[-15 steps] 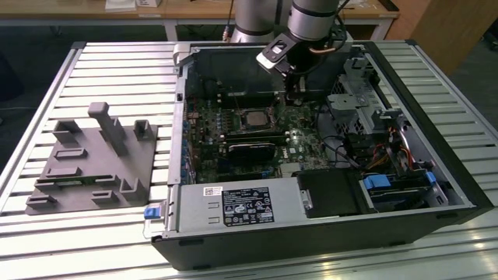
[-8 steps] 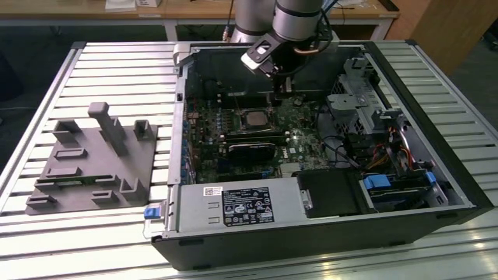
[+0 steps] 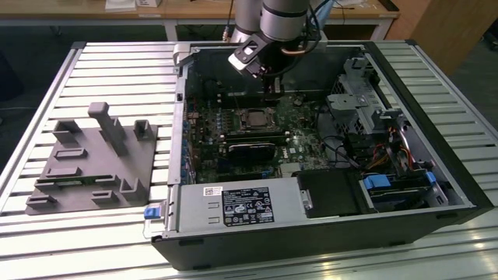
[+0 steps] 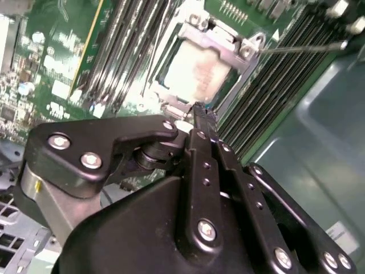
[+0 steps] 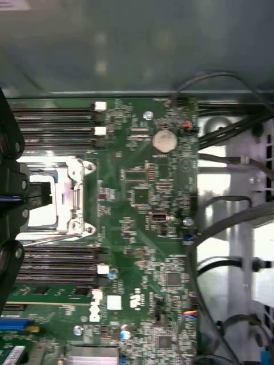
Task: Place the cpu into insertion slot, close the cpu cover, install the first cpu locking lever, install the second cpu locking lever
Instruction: 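Close the cpu cover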
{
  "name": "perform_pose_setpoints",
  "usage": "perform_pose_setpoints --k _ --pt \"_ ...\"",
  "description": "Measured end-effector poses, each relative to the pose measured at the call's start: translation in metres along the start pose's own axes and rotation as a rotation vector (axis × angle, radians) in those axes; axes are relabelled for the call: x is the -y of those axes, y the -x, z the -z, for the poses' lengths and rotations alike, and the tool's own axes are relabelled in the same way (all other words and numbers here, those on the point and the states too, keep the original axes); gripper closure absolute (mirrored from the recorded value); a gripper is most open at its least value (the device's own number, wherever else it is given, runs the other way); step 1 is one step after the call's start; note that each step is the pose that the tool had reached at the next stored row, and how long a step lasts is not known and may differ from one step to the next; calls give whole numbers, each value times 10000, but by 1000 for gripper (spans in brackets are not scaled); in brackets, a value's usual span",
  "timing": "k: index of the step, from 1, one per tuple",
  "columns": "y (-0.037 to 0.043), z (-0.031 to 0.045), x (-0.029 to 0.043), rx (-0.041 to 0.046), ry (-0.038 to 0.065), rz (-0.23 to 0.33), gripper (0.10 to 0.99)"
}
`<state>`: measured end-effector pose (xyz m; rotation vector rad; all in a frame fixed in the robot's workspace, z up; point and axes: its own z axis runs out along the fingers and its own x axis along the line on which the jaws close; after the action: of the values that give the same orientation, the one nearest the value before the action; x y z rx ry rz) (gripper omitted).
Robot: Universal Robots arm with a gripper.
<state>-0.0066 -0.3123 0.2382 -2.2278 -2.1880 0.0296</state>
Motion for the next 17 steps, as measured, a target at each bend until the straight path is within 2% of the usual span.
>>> perform_pose_setpoints --k 3,8,17 --pt "11 -30 82 -21 43 0 980" --pt "42 -101 196 -31 48 6 980" --pt "91 -242 308 -78 46 41 980"
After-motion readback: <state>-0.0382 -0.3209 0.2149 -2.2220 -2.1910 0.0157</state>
